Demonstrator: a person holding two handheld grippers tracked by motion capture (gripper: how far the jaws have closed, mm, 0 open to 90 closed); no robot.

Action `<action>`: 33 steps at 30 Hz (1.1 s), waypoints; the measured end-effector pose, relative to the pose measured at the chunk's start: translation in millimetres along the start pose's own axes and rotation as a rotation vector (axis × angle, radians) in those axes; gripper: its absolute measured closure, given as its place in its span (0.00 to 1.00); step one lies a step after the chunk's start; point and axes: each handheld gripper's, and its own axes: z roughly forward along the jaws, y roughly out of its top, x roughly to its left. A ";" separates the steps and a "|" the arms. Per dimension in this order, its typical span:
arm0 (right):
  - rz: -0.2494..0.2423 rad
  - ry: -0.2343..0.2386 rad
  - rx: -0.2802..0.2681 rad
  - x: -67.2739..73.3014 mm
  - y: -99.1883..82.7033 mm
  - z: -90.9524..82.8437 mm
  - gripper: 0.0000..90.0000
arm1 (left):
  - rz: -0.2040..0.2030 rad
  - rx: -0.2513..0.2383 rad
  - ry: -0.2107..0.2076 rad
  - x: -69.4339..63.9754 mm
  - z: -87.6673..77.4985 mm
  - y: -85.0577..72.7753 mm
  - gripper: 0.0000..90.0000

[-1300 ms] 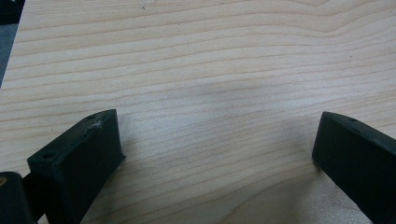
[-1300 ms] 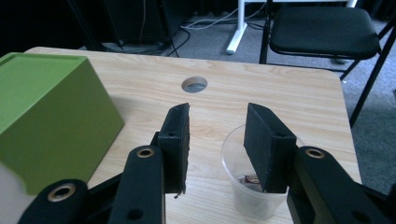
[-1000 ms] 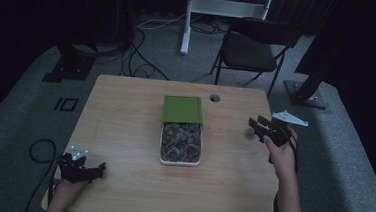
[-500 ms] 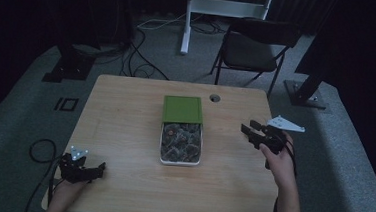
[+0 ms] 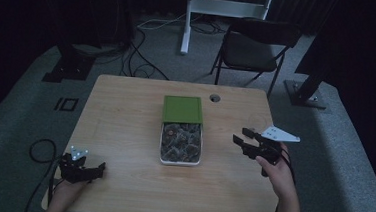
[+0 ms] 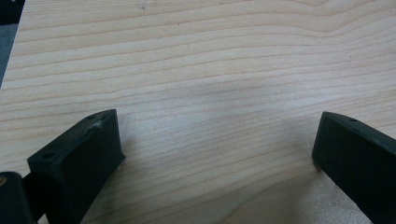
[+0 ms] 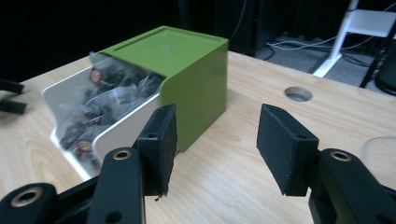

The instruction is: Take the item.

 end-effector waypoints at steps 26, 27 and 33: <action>-0.057 0.156 0.080 12.6 -44.3 1.9 0.45 | 0.001 0.000 0.000 0.0 0.0 0.0 0.02; -0.054 0.159 0.085 12.3 -47.2 2.3 0.45 | 0.001 0.001 0.000 0.1 0.0 0.0 0.02; -0.055 0.172 0.126 12.5 -64.8 5.1 0.43 | 0.001 0.000 0.000 0.1 0.0 0.0 0.02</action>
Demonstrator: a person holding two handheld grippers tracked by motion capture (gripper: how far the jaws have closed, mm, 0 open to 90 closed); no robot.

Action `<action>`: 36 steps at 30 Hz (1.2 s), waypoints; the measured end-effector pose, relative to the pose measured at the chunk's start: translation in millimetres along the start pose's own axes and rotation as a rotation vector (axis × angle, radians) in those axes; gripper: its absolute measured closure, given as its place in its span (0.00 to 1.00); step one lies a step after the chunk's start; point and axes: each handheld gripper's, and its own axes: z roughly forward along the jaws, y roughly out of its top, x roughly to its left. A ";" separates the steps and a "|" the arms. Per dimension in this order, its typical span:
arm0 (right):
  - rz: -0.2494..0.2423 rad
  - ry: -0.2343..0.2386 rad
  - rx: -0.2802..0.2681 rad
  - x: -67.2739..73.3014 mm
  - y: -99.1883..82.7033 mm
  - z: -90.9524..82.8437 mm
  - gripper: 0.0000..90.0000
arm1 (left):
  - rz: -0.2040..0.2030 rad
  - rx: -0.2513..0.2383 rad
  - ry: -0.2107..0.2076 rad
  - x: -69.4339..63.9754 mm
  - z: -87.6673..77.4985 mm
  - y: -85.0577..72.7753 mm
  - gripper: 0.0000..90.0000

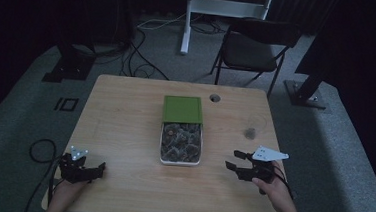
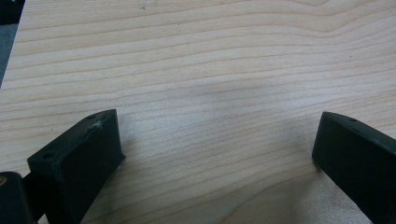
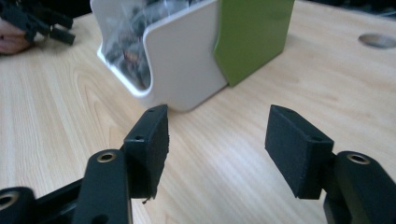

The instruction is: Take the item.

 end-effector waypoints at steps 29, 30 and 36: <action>-0.047 0.018 0.173 -4.0 -53.0 -0.2 0.36 | -0.001 0.000 0.000 -0.1 0.0 0.0 0.02; -0.051 0.017 0.178 -3.7 -54.0 -0.7 0.36 | -0.001 0.000 0.001 -0.1 0.0 0.0 0.02; -0.061 0.039 0.202 -4.1 -58.2 -1.8 0.34 | 0.000 0.000 0.000 0.0 0.0 0.0 0.02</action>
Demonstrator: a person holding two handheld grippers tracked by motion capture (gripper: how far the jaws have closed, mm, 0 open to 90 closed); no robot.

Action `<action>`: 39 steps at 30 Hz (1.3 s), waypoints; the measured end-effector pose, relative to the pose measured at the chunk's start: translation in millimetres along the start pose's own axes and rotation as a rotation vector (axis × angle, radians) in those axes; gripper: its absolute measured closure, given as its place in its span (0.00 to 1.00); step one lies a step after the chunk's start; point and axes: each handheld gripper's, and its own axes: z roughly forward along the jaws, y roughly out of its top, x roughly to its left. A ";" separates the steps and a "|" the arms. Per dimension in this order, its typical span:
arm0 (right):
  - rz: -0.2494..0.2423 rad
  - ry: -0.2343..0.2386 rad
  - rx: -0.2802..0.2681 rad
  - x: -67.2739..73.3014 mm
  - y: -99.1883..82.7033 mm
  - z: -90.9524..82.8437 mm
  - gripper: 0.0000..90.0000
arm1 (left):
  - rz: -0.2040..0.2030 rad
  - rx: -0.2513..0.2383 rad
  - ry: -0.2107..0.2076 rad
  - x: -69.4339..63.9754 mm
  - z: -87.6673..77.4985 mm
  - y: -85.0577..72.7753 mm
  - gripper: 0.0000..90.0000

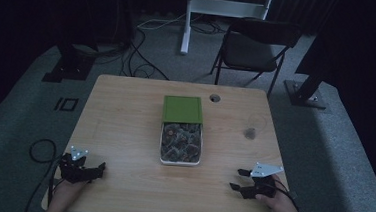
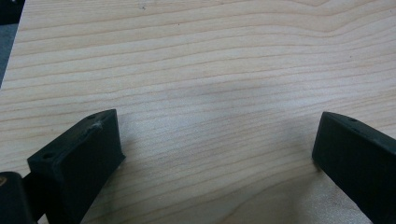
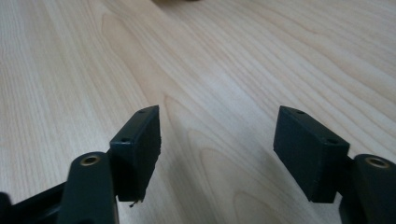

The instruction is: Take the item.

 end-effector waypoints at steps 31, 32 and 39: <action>-0.128 0.027 0.075 11.5 0.0 13.1 0.14 | -0.018 0.001 0.016 -0.6 -0.1 -0.1 0.02; -0.128 0.027 0.075 11.6 0.0 13.1 0.14 | -0.027 0.001 0.024 -1.0 0.0 0.1 0.02; -0.128 0.027 0.075 11.5 0.0 13.1 0.14 | -0.087 0.001 0.079 -6.2 1.4 1.6 0.02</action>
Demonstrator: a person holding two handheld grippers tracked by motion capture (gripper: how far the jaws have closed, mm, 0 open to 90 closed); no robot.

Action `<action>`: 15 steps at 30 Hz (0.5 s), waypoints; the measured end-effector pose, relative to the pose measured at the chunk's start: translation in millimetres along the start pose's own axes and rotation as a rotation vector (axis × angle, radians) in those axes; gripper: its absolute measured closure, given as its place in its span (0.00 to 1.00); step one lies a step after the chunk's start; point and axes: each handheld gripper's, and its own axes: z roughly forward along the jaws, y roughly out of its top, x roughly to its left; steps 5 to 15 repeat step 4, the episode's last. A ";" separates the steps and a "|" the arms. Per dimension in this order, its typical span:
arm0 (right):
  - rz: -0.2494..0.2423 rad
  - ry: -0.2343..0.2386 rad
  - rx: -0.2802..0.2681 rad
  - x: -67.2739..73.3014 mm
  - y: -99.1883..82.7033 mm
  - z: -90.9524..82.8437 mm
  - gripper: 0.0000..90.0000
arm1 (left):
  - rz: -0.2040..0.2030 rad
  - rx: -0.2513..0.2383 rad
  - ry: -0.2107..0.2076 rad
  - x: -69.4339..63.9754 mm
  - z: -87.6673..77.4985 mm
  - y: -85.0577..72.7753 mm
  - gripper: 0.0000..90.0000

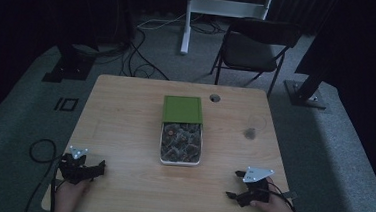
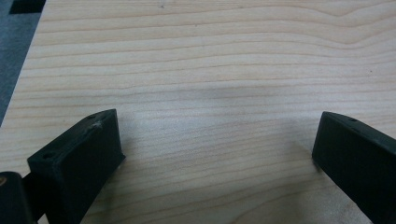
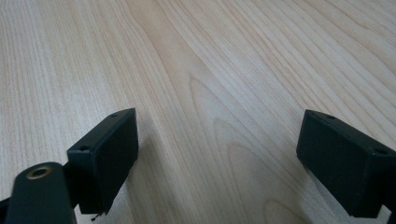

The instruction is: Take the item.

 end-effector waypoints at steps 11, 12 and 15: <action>0.000 0.000 0.000 0.0 0.0 0.0 0.14 | -0.010 0.000 0.010 -1.1 -0.8 -0.7 0.02; 0.000 0.000 0.000 0.0 0.0 0.0 0.14 | -0.010 0.000 0.010 -1.1 -0.8 -0.7 0.02; 0.000 0.000 0.000 0.0 0.0 0.0 0.14 | -0.010 0.000 0.010 -1.1 -0.8 -0.7 0.02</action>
